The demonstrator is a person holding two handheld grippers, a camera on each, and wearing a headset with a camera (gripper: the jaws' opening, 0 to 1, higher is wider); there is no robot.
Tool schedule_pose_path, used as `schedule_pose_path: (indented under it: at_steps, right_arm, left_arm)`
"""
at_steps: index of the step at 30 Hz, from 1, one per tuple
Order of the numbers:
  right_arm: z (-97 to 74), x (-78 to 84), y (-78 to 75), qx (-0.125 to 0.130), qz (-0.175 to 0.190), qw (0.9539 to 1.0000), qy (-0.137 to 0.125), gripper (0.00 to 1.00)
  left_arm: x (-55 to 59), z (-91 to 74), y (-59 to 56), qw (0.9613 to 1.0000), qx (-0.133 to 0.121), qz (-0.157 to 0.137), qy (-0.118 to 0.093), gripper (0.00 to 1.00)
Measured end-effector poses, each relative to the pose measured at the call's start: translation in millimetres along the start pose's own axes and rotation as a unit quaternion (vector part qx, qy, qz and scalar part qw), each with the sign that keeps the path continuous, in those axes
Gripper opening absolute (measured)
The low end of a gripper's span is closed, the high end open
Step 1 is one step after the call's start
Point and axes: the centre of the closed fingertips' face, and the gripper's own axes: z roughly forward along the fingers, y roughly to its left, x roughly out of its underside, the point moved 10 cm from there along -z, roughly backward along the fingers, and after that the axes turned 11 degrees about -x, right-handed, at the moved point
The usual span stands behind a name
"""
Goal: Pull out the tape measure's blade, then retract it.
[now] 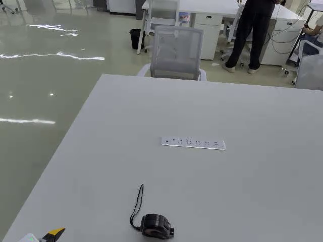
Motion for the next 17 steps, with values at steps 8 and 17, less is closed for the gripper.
schedule_pose_path:
  at_steps: [8,17]
  right_arm:
    - [0.9,-3.8,-0.4,-0.002,-0.003,1.0000,0.000,1.00]
    - [-0.8,-1.8,-0.8,-0.001,-0.002,1.0000,0.001,1.00]
  left_arm:
    - [1.8,-0.1,1.1,1.0000,0.002,-0.004,0.001,0.99]
    - [2.4,0.9,0.8,1.0000,0.005,-0.005,0.001,0.99]
